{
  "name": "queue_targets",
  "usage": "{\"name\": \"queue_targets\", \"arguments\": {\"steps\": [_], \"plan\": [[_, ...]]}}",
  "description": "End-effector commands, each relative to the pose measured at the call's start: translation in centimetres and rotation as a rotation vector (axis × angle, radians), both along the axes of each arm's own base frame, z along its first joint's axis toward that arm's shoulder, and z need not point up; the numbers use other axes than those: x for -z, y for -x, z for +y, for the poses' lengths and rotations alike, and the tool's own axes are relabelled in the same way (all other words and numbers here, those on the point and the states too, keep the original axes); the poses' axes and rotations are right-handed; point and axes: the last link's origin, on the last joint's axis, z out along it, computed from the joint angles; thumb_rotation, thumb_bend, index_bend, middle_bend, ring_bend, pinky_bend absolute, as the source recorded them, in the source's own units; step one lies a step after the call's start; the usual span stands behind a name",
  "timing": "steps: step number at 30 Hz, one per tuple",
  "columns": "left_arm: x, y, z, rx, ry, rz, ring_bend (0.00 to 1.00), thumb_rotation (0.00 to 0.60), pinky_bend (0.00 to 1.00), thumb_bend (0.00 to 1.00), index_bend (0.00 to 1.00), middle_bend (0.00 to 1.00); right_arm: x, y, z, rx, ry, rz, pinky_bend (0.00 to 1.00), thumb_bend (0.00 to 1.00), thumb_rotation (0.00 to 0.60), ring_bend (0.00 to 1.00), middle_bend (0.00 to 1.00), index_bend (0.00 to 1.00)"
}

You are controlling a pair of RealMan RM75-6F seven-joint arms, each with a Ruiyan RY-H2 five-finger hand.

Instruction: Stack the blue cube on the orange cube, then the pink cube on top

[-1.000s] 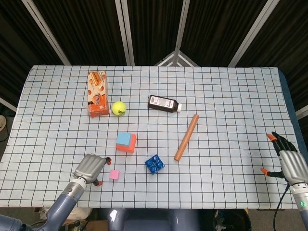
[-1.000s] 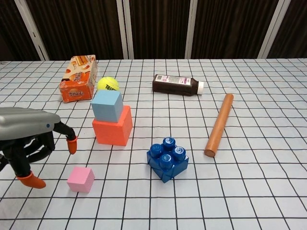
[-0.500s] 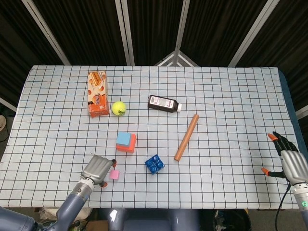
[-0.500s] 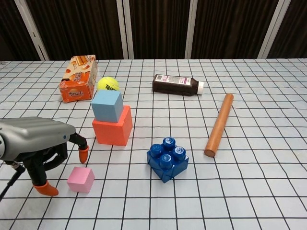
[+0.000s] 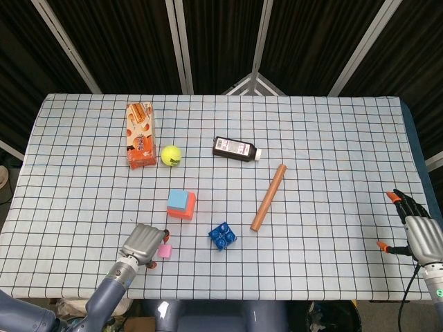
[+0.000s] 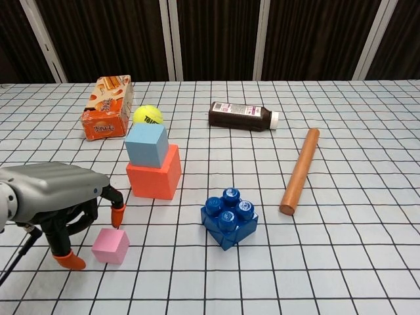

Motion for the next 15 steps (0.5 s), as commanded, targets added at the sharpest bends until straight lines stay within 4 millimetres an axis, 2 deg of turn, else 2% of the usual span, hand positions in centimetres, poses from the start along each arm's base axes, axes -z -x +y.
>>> {"name": "queue_targets", "arguments": {"steps": [1, 15], "plan": [[0.02, -0.06, 0.0, 0.001, 0.0, -0.001, 0.75, 0.6, 0.83, 0.18, 0.37, 0.8, 0.06, -0.01, -0.03, -0.001, -0.003, -0.001, 0.13, 0.13, 0.6, 0.06, 0.02, 0.0], [0.21, -0.03, 0.3, 0.013, -0.014, 0.012, 0.75, 0.6, 0.83, 0.22, 0.38, 0.8, 0.34, 0.09, -0.28, 0.005, -0.019, -0.001, 0.13, 0.13, 0.6, 0.06, 0.02, 0.0]]}}
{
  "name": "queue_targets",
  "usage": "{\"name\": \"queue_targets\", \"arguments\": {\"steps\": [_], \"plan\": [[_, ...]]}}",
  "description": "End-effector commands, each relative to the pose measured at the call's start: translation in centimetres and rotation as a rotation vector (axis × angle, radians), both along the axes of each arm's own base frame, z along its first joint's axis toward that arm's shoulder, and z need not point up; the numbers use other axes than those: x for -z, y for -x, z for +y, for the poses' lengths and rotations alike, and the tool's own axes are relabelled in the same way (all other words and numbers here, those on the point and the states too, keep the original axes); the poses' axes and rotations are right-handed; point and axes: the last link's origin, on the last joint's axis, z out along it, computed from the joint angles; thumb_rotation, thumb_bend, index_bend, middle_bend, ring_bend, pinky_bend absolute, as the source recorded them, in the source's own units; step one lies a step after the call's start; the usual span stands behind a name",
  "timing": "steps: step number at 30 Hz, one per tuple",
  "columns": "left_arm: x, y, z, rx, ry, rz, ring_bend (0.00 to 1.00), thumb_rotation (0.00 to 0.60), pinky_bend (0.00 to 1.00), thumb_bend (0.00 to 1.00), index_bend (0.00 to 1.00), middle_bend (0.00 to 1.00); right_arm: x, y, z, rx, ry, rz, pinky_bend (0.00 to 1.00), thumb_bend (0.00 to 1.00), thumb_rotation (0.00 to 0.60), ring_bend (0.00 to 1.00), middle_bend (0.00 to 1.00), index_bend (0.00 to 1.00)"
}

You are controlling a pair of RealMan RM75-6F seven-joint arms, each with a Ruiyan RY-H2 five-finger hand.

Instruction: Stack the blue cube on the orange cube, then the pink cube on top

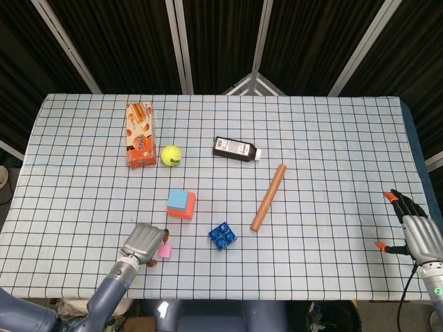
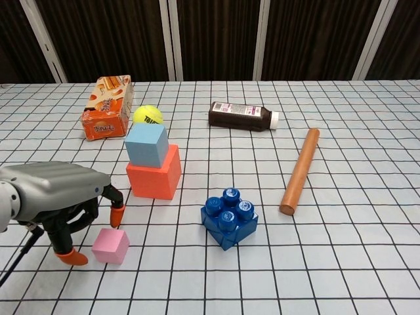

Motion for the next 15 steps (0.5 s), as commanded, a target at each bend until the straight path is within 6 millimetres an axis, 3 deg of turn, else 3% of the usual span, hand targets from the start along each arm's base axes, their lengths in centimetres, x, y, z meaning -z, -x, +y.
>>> {"name": "queue_targets", "arguments": {"steps": [1, 15], "plan": [[0.12, -0.04, 0.05, 0.003, -0.002, -0.001, 0.75, 0.6, 0.83, 0.22, 0.38, 0.8, 0.05, -0.01, -0.04, 0.0, -0.002, 0.001, 0.13, 0.13, 0.6, 0.06, 0.01, 0.0], [1.05, -0.43, -0.31, 0.023, -0.003, -0.005, 0.76, 0.6, 0.83, 0.22, 0.41, 0.81, -0.12, 0.13, -0.01, 0.004, -0.003, -0.009, 0.13, 0.13, 0.6, 0.06, 0.02, 0.0]]}}
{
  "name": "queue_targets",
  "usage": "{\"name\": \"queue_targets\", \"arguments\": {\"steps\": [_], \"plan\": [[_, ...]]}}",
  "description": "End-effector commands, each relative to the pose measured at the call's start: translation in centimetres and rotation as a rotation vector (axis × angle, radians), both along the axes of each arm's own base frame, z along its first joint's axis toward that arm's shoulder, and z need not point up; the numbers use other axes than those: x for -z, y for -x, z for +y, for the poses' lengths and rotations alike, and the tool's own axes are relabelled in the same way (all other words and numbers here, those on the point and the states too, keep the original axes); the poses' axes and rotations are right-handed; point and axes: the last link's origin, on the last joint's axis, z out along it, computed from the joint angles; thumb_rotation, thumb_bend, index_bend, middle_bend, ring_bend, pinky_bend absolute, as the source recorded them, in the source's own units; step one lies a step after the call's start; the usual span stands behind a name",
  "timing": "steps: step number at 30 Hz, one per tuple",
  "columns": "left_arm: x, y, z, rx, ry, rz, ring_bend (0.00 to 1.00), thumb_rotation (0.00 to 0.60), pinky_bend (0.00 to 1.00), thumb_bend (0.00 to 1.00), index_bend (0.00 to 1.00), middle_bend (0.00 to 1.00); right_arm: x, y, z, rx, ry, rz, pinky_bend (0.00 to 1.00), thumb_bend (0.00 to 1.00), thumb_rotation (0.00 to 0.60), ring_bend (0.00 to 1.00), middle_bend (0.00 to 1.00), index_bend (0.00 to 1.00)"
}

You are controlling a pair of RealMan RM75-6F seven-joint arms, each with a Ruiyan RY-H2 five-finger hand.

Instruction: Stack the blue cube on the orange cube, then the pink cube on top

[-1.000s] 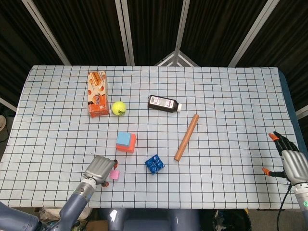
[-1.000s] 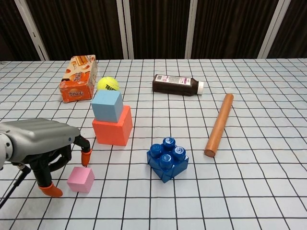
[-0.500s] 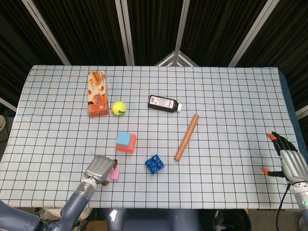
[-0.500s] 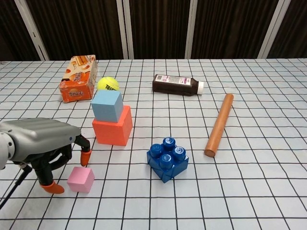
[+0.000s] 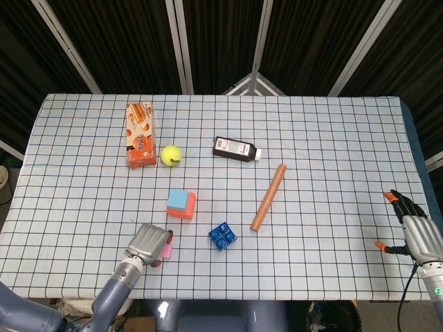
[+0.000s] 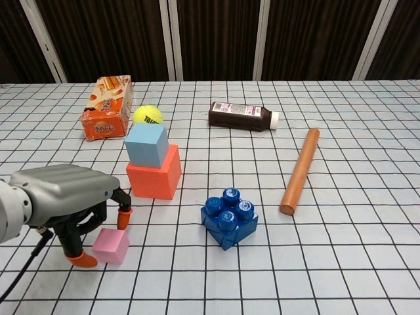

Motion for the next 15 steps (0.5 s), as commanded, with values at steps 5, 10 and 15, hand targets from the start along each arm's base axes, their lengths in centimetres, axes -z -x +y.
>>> {"name": "queue_targets", "arguments": {"steps": [5, 10, 15], "plan": [[0.02, -0.03, -0.01, 0.001, -0.015, 0.006, 0.76, 0.6, 0.83, 0.23, 0.41, 0.81, -0.08, 0.16, -0.05, 0.003, -0.001, -0.006, 0.13, 0.13, 0.6, 0.06, 0.02, 0.0], [0.01, -0.09, -0.03, 0.003, -0.021, 0.007, 0.76, 0.6, 0.84, 0.25, 0.42, 0.82, -0.04, 0.22, -0.09, 0.004, -0.005, -0.009, 0.13, 0.13, 0.6, 0.06, 0.01, 0.0], [0.18, -0.11, 0.05, 0.006, -0.024, 0.013, 0.76, 0.6, 0.84, 0.26, 0.44, 0.82, 0.01, 0.23, -0.11, 0.005, -0.009, -0.011, 0.13, 0.13, 0.6, 0.06, 0.01, 0.0]]}}
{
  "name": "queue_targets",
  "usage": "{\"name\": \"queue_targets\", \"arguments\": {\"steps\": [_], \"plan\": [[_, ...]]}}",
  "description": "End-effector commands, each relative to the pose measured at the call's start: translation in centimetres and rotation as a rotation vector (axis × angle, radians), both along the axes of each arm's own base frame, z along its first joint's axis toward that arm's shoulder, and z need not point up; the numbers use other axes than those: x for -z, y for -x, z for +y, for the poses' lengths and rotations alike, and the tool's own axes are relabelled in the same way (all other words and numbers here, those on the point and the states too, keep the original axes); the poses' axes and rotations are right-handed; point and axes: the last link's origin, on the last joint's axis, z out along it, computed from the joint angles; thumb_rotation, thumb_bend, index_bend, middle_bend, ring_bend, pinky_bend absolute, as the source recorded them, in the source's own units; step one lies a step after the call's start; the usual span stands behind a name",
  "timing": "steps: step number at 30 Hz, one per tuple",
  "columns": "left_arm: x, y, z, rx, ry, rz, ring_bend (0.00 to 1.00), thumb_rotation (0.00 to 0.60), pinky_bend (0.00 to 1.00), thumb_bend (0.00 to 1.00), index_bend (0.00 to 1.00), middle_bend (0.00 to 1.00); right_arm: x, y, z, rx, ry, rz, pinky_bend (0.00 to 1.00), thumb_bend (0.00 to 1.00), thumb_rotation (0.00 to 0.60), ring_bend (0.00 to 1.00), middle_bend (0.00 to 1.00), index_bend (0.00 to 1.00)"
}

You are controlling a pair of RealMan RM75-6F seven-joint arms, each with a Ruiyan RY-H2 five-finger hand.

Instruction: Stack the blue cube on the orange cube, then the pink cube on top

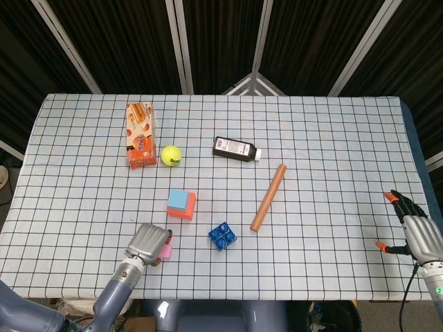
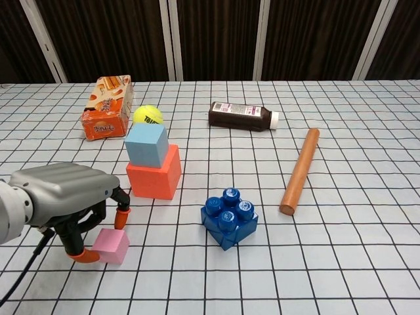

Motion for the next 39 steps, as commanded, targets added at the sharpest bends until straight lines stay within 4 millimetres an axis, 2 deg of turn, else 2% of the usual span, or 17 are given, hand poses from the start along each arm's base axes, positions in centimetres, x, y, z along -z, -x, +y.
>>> {"name": "queue_targets", "arguments": {"steps": [1, 17, 26, 30, 31, 39], "plan": [[0.1, 0.0, 0.0, 0.0, 0.0, 0.002, 0.77, 0.6, 0.84, 0.26, 0.44, 0.82, 0.0, 0.0, 0.0, 0.001, -0.001, 0.0, 0.13, 0.13, 0.6, 0.06, 0.01, 0.0], [0.2, -0.1, 0.1, -0.001, -0.006, 0.003, 0.77, 0.6, 0.84, 0.3, 0.47, 0.82, 0.0, 0.1, 0.0, 0.003, -0.002, -0.004, 0.13, 0.13, 0.6, 0.06, 0.01, 0.0], [-0.5, -0.2, 0.1, -0.003, -0.027, -0.01, 0.77, 0.6, 0.84, 0.31, 0.48, 0.82, 0.1, 0.1, -0.1, 0.003, -0.008, -0.005, 0.13, 0.13, 0.6, 0.06, 0.02, 0.0], [-1.3, -0.6, 0.0, 0.004, -0.045, -0.03, 0.77, 0.6, 0.84, 0.31, 0.48, 0.82, 0.1, 0.0, 0.0, 0.002, -0.011, -0.007, 0.13, 0.13, 0.6, 0.06, 0.02, 0.0], [-2.4, -1.0, 0.1, 0.01, -0.068, -0.042, 0.77, 0.6, 0.84, 0.31, 0.48, 0.82, 0.1, 0.0, 0.0, 0.0, -0.012, -0.009, 0.13, 0.13, 0.6, 0.06, 0.02, 0.0], [-6.4, -3.0, 1.2, -0.001, -0.116, -0.107, 0.77, 0.6, 0.84, 0.33, 0.47, 0.82, 0.0, 0.0, 0.1, -0.004, -0.013, -0.012, 0.13, 0.13, 0.6, 0.06, 0.02, 0.0]]}}
